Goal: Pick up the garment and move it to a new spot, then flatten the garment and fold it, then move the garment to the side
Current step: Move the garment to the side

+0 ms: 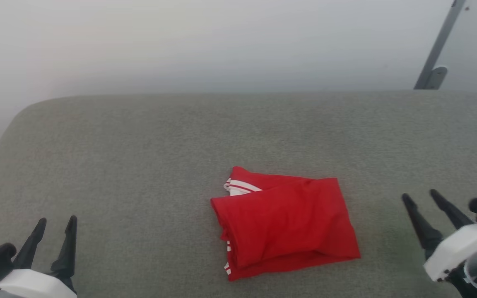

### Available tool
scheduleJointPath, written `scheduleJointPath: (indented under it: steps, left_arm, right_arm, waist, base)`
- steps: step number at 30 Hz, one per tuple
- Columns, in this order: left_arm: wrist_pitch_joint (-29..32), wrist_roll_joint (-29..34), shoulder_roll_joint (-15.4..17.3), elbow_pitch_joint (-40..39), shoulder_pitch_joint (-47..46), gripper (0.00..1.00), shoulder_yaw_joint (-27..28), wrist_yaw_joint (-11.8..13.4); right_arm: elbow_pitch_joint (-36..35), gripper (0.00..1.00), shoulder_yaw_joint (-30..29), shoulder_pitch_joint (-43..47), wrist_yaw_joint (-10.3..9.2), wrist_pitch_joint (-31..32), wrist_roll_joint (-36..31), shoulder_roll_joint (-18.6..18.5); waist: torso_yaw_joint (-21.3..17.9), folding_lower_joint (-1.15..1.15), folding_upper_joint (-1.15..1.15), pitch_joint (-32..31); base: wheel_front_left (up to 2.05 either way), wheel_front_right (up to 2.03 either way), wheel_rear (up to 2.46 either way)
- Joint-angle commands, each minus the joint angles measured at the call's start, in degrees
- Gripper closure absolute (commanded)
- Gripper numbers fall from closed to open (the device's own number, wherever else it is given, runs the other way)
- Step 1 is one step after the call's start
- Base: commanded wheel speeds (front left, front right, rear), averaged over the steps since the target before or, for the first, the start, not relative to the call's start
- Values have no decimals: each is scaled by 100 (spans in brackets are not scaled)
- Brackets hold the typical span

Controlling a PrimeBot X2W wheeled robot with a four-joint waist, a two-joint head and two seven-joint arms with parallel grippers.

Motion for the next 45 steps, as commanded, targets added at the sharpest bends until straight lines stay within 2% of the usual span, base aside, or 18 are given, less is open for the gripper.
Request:
scheduleJointPath:
  steps: [1, 9, 12, 20, 25, 31, 32, 33, 37, 45]
  left_arm:
    - [-9, 54, 5, -30, -98, 0, -34, -11]
    - [-7, 132, -80, -121, -259, 0, -281, -11]
    - [-7, 141, -114, -117, -308, 0, -342, -11]
    - [-11, 125, -246, -55, -540, 0, -555, -11]
    - [-17, 115, -332, 15, -715, 0, -637, -11]
    - [-22, 117, -406, 91, -867, 0, -714, -12]
    - [-22, 118, -412, 96, -895, 0, -715, -12]
    - [-23, 121, -414, 102, -915, 0, -707, -12]
    - [-23, 145, -383, 98, -957, 0, -671, -12]
    - [-24, 177, -344, -80, -1122, 0, -622, -12]
  right_arm:
    - [-64, 0, 98, -112, 0, 163, 61, 6]
    - [-125, 0, 634, -563, 0, 1415, 469, -102]
    - [-42, 0, 693, -679, 0, 1790, 559, -139]
    - [238, 0, 881, -1100, 0, 3298, 704, -194]
    - [704, 0, 944, -1313, 1, 4166, 612, 31]
    - [1038, 0, 1014, -1463, 2, 4730, 681, 450]
    - [1033, 45, 1039, -1484, 2, 4772, 664, 467]
    - [1015, 100, 1066, -1501, 2, 4846, 660, 468]
    - [848, 100, 976, -1597, 0, 4885, 666, 316]
    - [521, 100, 421, -1878, -6, 4827, 516, -75]
  waist:
    - [80, 0, 0, 48]
    - [467, 0, 0, 265]
    - [567, 0, 0, 332]
    - [888, 0, 0, 627]
    - [1004, 0, 0, 824]
    - [1077, 0, 0, 972]
    - [1079, 0, 0, 985]
    - [1073, 0, 0, 997]
    - [999, 0, 0, 1051]
    - [627, 0, 0, 1192]
  base:
    - [0, 0, 0]
    - [0, 0, 0]
    - [0, 0, 0]
    - [0, 0, 0]
    - [0, 0, 0]
    - [0, 0, 0]
    - [0, 0, 0]
    - [0, 0, 0]
    - [0, 0, 0]
    - [0, 0, 0]
